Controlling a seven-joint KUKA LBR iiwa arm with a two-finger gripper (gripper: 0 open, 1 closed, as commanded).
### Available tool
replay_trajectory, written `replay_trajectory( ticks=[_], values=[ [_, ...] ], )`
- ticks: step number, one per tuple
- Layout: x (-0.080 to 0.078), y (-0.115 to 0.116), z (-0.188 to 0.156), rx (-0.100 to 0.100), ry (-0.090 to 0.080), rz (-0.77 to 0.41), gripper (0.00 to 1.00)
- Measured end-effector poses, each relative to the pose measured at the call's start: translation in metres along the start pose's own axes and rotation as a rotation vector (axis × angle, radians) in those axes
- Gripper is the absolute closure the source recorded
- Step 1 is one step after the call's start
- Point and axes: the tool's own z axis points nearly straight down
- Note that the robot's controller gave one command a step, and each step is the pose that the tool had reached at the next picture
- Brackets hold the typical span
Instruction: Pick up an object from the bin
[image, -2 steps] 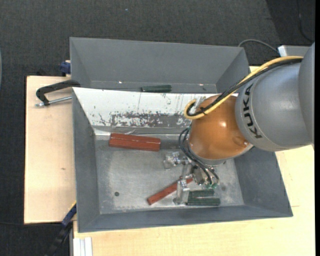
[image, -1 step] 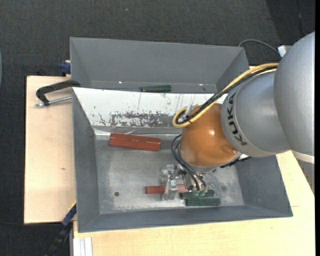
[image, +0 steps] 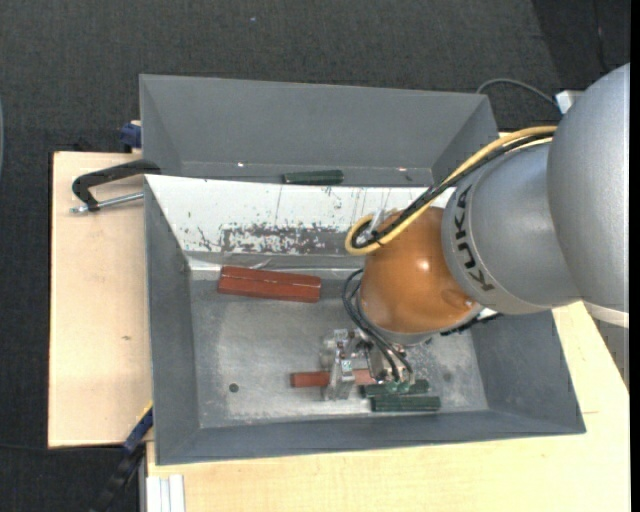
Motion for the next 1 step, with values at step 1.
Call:
replay_trajectory(
  ticks=[1],
  values=[
    [-0.0415, -0.0384, -0.1619, 0.001, -0.016, 0.047, 1.0]
  ],
)
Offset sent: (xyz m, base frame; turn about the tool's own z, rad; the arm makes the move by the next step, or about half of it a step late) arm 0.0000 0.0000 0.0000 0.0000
